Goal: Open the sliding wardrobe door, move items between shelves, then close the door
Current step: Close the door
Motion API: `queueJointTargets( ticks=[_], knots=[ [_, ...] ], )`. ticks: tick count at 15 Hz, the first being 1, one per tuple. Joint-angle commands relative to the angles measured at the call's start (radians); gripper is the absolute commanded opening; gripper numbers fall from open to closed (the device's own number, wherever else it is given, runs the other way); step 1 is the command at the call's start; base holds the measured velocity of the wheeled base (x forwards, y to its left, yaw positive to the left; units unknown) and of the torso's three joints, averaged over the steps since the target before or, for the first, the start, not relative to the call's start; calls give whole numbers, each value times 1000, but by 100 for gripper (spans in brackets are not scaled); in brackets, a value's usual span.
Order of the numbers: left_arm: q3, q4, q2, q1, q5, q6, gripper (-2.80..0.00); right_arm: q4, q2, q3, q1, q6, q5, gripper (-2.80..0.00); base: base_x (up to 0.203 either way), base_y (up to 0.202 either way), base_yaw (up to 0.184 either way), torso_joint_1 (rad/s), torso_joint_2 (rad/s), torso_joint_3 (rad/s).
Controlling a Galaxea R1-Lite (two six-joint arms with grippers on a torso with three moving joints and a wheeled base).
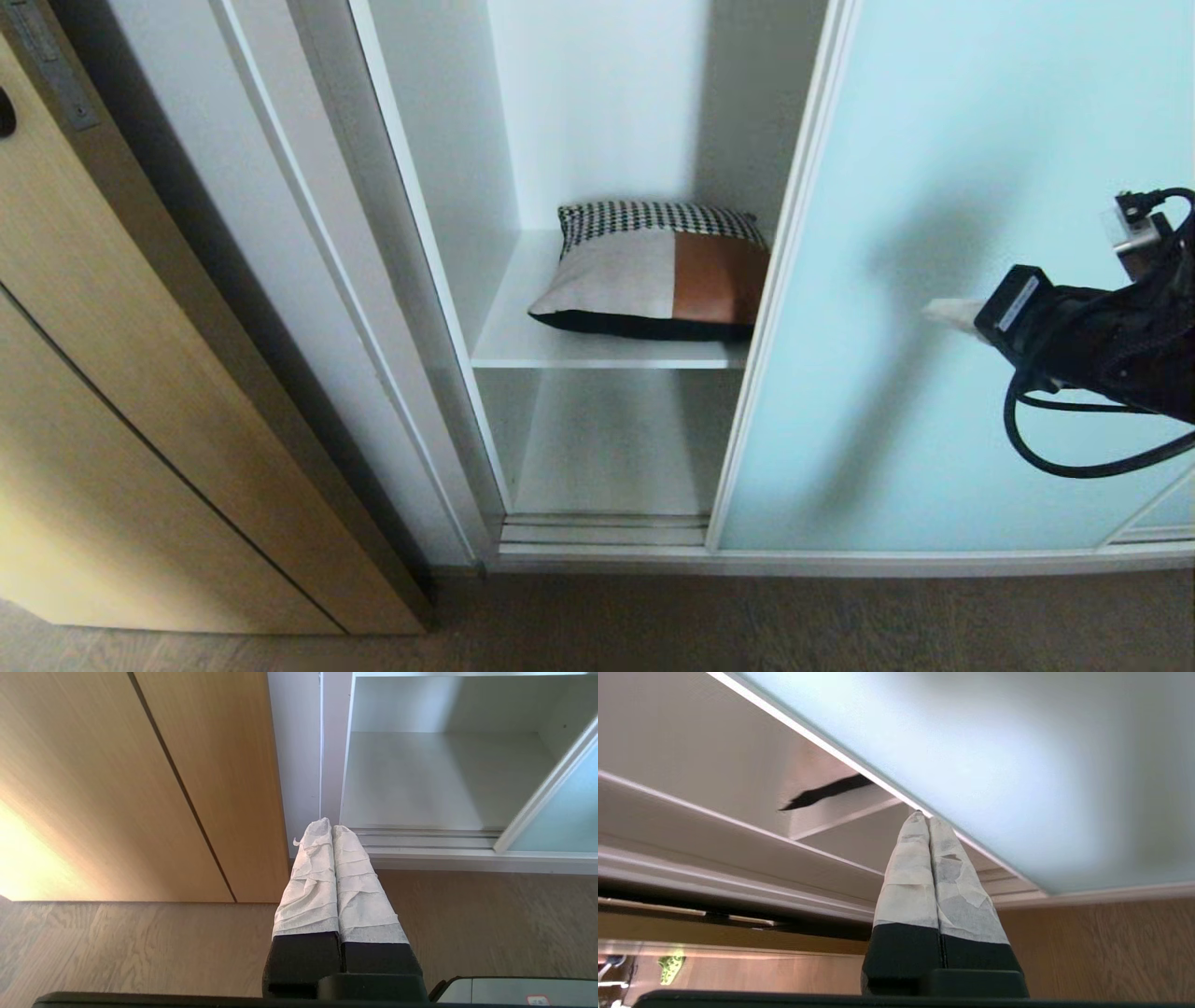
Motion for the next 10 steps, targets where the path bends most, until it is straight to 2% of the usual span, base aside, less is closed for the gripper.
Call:
queueJointTargets(
  ticks=[1,10],
  knots=[
    [0,0,2,0,0,0,-280,-3,-62,23,-9,4,2,-280,0,0,0,0,0,0],
    [0,0,2,0,0,0,-280,-4,-110,45,-40,-4,1,-280,0,0,0,0,0,0]
  ],
)
